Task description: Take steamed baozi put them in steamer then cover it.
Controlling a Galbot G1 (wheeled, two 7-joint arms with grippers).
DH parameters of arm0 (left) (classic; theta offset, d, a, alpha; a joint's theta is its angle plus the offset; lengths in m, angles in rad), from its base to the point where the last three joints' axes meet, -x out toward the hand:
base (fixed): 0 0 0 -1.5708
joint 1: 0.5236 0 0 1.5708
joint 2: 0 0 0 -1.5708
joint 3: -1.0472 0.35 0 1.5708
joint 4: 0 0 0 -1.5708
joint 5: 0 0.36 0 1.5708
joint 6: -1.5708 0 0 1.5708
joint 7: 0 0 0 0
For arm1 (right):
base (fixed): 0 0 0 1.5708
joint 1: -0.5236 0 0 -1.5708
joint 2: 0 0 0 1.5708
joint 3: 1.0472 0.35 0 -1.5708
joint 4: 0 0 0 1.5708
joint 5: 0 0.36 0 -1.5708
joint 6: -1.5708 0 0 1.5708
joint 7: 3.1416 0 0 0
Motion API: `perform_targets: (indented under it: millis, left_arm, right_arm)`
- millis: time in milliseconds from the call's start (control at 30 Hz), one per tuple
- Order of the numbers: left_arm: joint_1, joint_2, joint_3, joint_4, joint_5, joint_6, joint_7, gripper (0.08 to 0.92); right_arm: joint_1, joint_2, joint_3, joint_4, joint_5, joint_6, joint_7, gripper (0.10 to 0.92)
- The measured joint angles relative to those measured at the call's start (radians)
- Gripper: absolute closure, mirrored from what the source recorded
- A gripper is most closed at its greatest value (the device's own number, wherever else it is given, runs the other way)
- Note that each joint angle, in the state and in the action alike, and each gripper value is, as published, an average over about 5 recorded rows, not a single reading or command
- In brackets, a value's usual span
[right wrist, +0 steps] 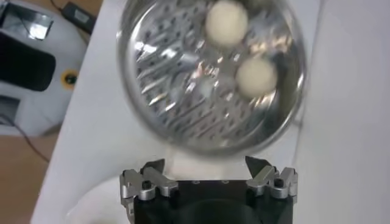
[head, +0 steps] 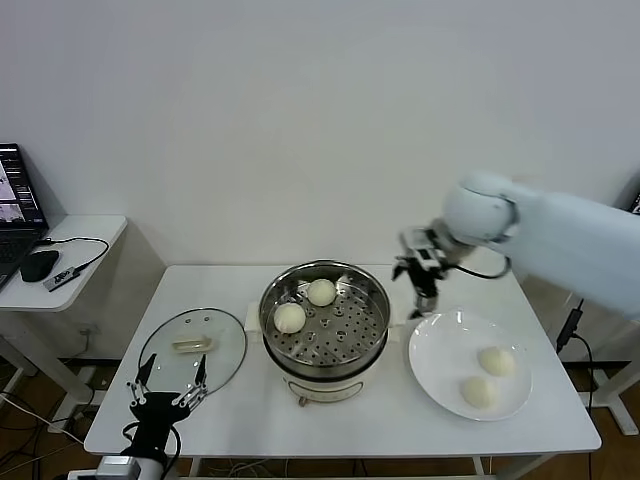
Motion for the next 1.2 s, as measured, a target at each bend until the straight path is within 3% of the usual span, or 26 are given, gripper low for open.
perform_targets:
  millis: [467,1200]
  left_arm:
    - [0.005,-0.014,0.007,0.015,0.014,-0.002,0.0,0.177]
    - [0.02,-0.017,-0.008,0.017,0.017,-0.003,0.004,0.177]
  right_arm:
    - [-0.363,-0.255,0.197,0.052,-0.237,0.105,0.002,0.203]
    - [-0.716,-0.206,0.403,-0.04,-0.376,0.124,0.072,0.208]
